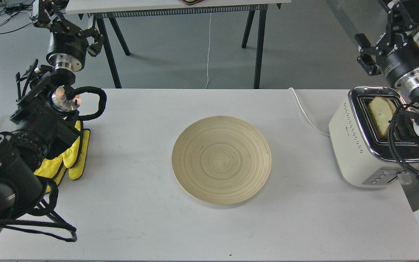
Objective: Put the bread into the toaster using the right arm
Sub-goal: 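Release the bread and raise the right gripper away from the toaster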
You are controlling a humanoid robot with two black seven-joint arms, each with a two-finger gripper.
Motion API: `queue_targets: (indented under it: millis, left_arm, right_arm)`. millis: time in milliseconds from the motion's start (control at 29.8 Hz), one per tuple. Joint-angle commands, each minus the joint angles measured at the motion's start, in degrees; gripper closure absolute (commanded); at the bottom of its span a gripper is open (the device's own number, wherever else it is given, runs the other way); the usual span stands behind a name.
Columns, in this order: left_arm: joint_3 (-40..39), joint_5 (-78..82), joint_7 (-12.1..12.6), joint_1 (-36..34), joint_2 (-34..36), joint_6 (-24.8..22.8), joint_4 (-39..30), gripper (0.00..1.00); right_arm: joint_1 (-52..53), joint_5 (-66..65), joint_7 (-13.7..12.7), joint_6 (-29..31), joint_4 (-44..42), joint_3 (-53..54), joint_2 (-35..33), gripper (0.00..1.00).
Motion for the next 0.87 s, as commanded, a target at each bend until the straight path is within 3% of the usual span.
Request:
queue_targets:
  millis: [0, 101, 235, 369, 469, 838]
  left_arm:
    - [0.0, 0.0, 0.0, 0.0, 0.1, 0.0, 0.0, 0.00]
    - [0.0, 0.0, 0.0, 0.0, 0.1, 0.0, 0.0, 0.00]
    - [0.0, 0.0, 0.1, 0.0, 0.1, 0.0, 0.0, 0.00]
    - [0.0, 0.0, 0.1, 0.0, 0.2, 0.0, 0.0, 0.00]
    - [0.0, 0.0, 0.2, 0.1, 0.2, 0.0, 0.0, 0.00]
    - [0.0, 0.0, 0.2, 0.1, 0.2, 0.0, 0.0, 0.00]
  right_arm:
    - [1.6, 4.1, -0.9, 6.1, -6.7, 4.7, 6.0, 0.01]
    - [3.5, 6.9, -2.8, 9.7, -11.2, 6.4, 10.0, 0.01]
    - [6.4, 9.1, -3.4, 12.8, -18.0, 6.9, 11.4, 0.00]
    - [11.8, 9.4, -5.6, 13.5, -27.5, 6.2, 15.0, 0.00]
    - [14.2, 9.4, -5.6, 13.5, -31.8, 6.0, 16.9, 0.00]
    - [14.2, 9.3, -4.7, 12.8, -30.6, 5.5, 17.9, 0.00]
